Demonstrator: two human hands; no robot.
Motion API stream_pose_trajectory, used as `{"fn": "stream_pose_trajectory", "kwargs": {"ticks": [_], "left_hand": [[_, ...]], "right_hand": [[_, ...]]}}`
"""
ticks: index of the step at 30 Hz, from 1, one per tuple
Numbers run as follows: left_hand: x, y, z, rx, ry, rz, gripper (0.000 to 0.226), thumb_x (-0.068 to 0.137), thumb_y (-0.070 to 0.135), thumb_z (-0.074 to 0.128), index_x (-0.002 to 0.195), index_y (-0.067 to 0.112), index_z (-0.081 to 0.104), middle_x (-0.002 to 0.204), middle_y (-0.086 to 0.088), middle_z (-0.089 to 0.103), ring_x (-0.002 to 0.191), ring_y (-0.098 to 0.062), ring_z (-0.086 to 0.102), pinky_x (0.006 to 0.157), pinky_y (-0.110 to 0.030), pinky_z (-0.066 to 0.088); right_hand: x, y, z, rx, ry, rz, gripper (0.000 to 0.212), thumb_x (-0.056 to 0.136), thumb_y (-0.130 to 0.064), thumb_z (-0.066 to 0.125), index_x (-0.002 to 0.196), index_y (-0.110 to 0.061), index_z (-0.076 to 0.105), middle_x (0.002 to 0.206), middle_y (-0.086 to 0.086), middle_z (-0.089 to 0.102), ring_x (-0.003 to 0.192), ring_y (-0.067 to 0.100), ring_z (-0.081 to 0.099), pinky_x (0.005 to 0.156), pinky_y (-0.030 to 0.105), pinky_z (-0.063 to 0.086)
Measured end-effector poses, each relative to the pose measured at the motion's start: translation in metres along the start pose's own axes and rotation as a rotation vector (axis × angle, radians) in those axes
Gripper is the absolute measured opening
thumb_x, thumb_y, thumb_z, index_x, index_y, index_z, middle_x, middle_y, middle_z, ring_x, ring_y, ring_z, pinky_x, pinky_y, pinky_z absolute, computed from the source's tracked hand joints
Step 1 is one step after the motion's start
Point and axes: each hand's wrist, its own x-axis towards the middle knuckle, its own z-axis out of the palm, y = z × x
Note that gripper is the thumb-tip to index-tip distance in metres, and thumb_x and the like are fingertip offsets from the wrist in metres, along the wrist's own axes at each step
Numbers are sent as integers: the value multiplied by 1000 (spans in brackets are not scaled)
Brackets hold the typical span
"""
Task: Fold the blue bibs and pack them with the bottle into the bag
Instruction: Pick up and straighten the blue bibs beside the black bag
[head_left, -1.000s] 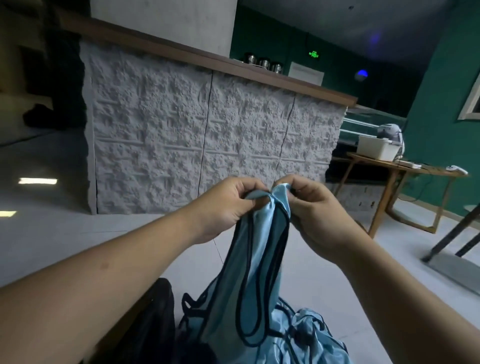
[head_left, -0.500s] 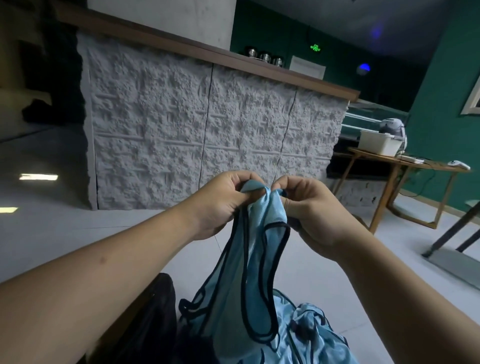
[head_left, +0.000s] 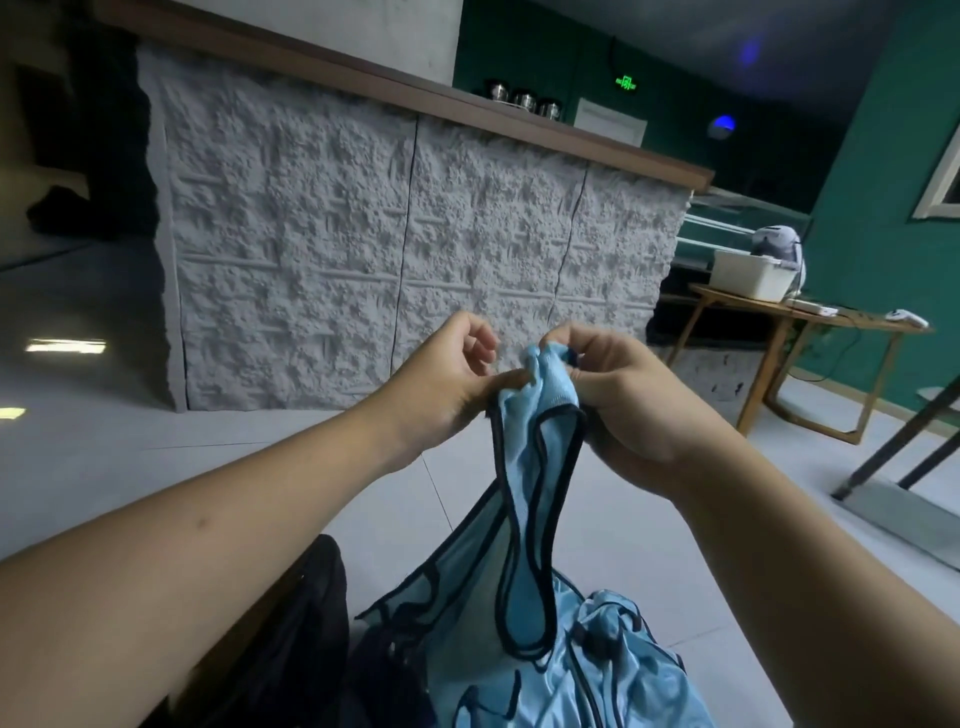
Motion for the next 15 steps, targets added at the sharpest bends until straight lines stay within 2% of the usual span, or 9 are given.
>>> {"fn": "stream_pose_trajectory", "kwargs": {"ticks": [1,3,4,5,7,9,11,13,15], "left_hand": [[-3,-3,2,44,58,33,71,53,67,87,93,22,49,87,-3,51,75,-19,48,64,-31,46],[-12,-10,6,145,182,163,43,85,51,75,94,22,44,77,-12,52,70,-35,51,67,-52,51],[-19,-15,9,212,185,247,28,97,41,65,96,24,42,72,-16,52,67,-39,52,65,-57,49],[-26,-20,12,280,119,343,17,103,35,56,97,28,41,67,-15,52,61,-38,51,59,-55,47],[-40,-29,20,425,-132,496,8,106,37,48,100,32,46,62,-4,52,51,-24,49,49,-40,42],[-52,-40,29,682,-353,514,25,103,57,43,112,36,53,68,5,61,55,-14,55,55,-26,37],[-63,-52,35,937,-465,515,52,96,74,36,132,39,48,76,5,66,61,-15,61,60,-25,36],[-70,-65,39,1029,-466,583,65,94,75,44,138,27,41,75,3,63,56,-18,60,57,-25,39],[-75,-72,45,1015,-385,690,69,93,70,55,137,21,36,80,2,66,55,-20,61,53,-24,43]], "right_hand": [[0,-3,-2,-2,82,-33,19,94,6,60,81,-7,56,69,8,61,58,16,57,56,22,48],[3,-9,-9,-3,246,-95,18,99,3,56,83,-5,58,67,8,62,56,16,57,54,24,49],[3,-12,-14,-4,316,-112,15,100,2,57,86,-3,59,68,9,63,56,16,57,54,25,50],[3,-14,-18,0,373,-118,11,100,1,58,89,-1,60,68,9,63,56,17,58,54,27,50],[2,-18,-24,4,461,-128,9,99,0,60,91,-1,58,68,10,62,55,17,58,53,27,51],[3,-20,-26,6,530,-148,15,99,-3,63,86,-5,57,66,8,60,54,17,56,52,28,49],[3,-23,-28,1,586,-165,8,99,-6,65,94,-3,59,68,11,59,56,20,55,55,33,47],[4,-23,-32,5,631,-181,8,98,-7,66,100,-3,59,71,14,58,58,24,55,61,40,46],[4,-23,-35,18,674,-196,9,98,-8,67,100,-5,59,73,15,58,60,25,56,66,47,47]]}}
